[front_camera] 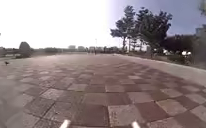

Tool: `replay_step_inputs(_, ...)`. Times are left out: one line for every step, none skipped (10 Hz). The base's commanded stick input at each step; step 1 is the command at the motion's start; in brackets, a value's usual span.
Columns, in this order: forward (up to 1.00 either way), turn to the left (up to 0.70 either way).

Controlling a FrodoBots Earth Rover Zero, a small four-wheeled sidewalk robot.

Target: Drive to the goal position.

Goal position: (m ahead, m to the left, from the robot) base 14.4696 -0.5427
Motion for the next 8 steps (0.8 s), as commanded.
replay_step_inputs(0.5, 0.0)
replay_step_inputs(0.5, 0.0)
replay_step_inputs(0.5, 0.0)
replay_step_inputs(0.5, 0.0)
replay_step_inputs(0.5, 0.0)
replay_step_inputs(0.5, 0.0)
replay_step_inputs(0.5, 0.0)
replay_step_inputs(0.5, 0.0)
